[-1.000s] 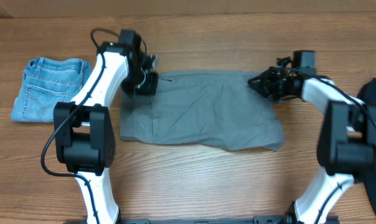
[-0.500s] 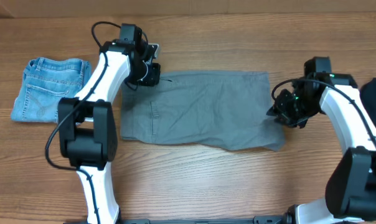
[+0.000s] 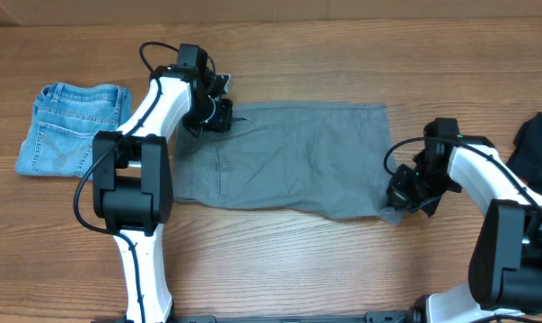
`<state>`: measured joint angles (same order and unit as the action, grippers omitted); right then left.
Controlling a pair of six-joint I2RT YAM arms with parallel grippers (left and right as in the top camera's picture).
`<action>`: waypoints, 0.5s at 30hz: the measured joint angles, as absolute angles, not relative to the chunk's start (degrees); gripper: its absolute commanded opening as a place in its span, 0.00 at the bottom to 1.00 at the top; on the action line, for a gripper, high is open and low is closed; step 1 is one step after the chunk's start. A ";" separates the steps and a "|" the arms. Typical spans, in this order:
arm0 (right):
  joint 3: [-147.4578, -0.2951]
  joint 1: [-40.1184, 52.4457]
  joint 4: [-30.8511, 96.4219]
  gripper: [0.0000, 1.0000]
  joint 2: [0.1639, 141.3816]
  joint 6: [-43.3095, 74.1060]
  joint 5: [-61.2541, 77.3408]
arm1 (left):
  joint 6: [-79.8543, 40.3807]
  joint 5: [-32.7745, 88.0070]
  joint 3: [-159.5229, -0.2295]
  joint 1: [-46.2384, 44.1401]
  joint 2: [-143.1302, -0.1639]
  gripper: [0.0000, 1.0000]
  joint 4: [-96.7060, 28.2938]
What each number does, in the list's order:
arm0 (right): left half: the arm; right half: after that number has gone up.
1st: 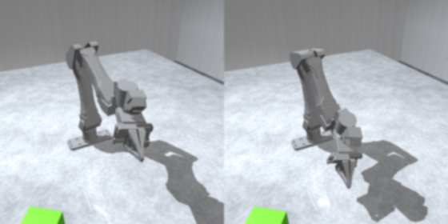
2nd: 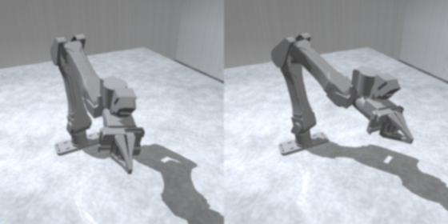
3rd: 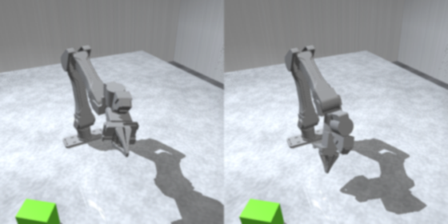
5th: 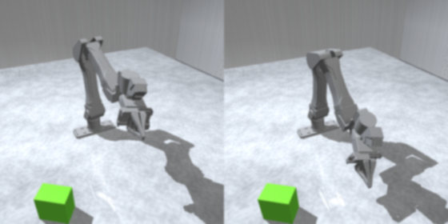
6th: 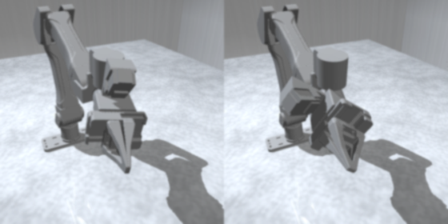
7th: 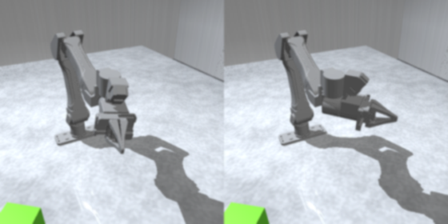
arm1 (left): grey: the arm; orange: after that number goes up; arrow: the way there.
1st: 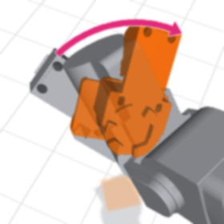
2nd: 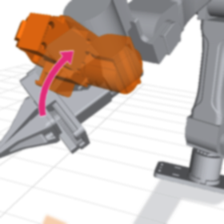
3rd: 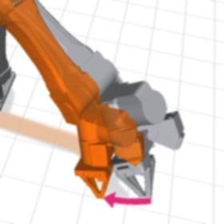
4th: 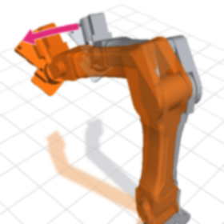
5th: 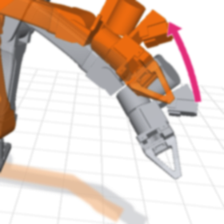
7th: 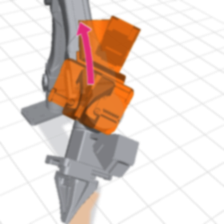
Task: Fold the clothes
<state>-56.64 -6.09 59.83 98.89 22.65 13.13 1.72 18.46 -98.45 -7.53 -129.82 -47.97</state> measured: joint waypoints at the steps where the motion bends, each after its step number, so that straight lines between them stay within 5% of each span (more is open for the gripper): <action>1: -57.10 -6.39 61.56 0.04 98.89 22.65 12.03 | 1.72 18.46 -98.45 -7.53 -129.82 0.12 -47.94; 10: -68.49 -9.34 66.94 0.04 93.97 22.35 6.13 | 1.72 18.48 -98.45 -7.51 -129.82 0.13 -47.92; 15: -70.32 -9.34 67.64 0.58 90.50 21.69 6.85 | 1.72 18.46 -98.45 -7.51 -129.82 0.13 -47.92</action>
